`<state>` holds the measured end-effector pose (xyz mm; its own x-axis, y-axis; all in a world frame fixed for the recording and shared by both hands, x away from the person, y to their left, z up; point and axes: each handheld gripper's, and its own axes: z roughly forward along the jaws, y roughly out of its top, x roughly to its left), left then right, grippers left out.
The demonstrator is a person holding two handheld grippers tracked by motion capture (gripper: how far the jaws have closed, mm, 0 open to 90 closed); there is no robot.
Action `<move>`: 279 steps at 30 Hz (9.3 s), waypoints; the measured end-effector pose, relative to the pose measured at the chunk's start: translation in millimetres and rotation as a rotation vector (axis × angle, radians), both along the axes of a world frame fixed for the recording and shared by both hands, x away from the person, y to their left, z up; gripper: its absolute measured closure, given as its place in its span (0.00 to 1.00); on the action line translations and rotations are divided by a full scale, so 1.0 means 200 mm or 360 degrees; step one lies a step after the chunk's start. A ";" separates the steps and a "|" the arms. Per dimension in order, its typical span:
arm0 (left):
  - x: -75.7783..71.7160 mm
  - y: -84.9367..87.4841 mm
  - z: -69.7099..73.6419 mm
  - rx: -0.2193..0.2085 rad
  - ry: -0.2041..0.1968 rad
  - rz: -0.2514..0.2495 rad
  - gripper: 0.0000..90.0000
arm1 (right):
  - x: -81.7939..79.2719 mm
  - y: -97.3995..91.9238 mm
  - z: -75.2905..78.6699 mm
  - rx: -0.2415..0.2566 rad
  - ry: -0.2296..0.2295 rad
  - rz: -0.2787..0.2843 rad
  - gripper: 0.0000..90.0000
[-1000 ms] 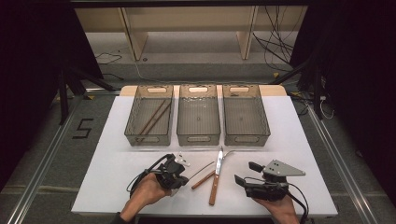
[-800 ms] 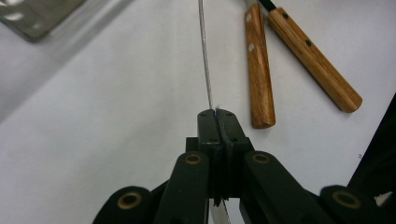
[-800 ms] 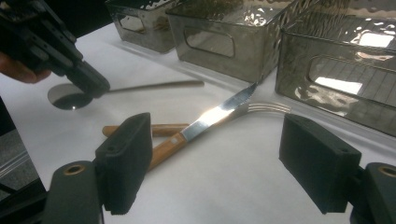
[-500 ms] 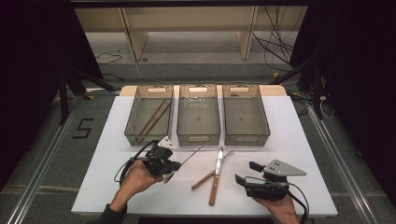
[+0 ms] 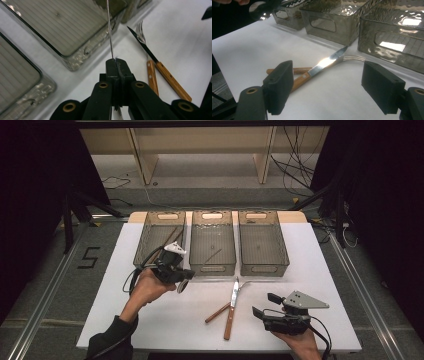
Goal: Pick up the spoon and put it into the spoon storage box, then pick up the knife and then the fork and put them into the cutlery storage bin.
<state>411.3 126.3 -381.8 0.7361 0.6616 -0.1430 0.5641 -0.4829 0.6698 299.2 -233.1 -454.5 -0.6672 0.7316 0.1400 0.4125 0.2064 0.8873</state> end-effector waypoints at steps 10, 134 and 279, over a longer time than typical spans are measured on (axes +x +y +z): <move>0.20 0.01 0.12 -0.0069 -0.0058 0.0111 0.99 | 0.00 0.00 0.00 0.0007 0.0002 0.0003 0.29; -0.24 0.08 -0.29 -0.0310 -0.0155 0.0222 0.25 | -0.07 0.14 0.01 -0.0079 0.0094 0.0019 0.29; -0.47 0.28 -0.49 -0.0367 -0.0357 0.0271 0.23 | 0.06 0.33 -0.14 -0.0639 0.0455 -0.0114 0.81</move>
